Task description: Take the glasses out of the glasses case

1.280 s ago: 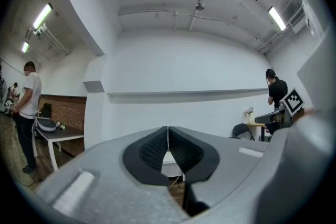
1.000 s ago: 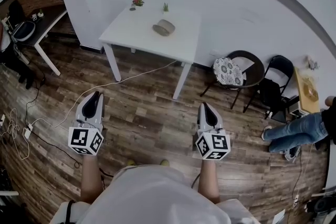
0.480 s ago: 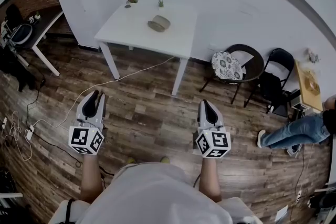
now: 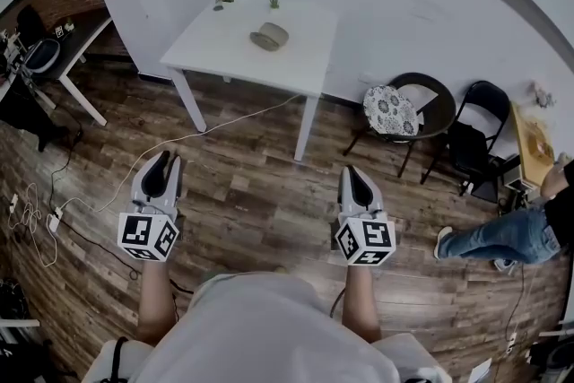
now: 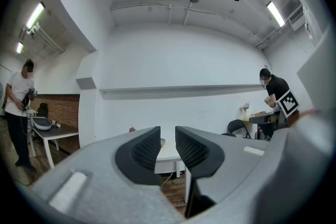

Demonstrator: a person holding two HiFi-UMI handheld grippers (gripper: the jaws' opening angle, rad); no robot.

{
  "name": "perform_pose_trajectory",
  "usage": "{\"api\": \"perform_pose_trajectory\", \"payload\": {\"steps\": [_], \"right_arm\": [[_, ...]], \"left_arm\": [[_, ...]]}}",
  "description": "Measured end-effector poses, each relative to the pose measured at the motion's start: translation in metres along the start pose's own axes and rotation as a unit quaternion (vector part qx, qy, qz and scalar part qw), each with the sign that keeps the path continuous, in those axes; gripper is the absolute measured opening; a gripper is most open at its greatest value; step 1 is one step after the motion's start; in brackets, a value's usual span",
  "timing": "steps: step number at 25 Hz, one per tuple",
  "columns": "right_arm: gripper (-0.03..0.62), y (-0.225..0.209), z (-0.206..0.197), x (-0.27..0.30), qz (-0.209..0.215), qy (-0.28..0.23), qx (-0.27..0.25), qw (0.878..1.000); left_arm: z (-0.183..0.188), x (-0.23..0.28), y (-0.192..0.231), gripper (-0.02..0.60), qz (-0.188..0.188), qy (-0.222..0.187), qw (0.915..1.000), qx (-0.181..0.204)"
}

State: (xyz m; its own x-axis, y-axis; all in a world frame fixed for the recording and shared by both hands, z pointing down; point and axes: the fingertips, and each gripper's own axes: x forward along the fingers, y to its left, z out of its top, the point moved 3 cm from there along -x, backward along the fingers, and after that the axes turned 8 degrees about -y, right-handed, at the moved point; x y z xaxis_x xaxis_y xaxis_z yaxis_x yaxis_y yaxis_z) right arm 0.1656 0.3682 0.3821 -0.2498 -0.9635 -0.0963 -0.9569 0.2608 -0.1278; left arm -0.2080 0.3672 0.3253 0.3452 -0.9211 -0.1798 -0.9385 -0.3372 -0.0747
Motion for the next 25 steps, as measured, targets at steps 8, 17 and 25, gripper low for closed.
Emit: {"api": "perform_pose_trajectory", "payload": {"steps": [8,17,25], "right_arm": [[0.003,-0.021,-0.004,-0.005,0.005,0.001,0.01,1.0],[0.003,-0.028,-0.012,0.013,0.0,0.003,0.006,1.0],[0.003,-0.024,-0.022,0.067,-0.01,0.011,-0.007,1.0]], "left_arm": [[-0.005,0.005,-0.028,0.097,-0.002,0.01,0.9999,0.002],[-0.02,0.027,-0.023,0.097,-0.012,0.015,0.9998,-0.005],[-0.047,0.074,0.014,0.097,-0.021,0.023,0.9993,-0.02]]}}
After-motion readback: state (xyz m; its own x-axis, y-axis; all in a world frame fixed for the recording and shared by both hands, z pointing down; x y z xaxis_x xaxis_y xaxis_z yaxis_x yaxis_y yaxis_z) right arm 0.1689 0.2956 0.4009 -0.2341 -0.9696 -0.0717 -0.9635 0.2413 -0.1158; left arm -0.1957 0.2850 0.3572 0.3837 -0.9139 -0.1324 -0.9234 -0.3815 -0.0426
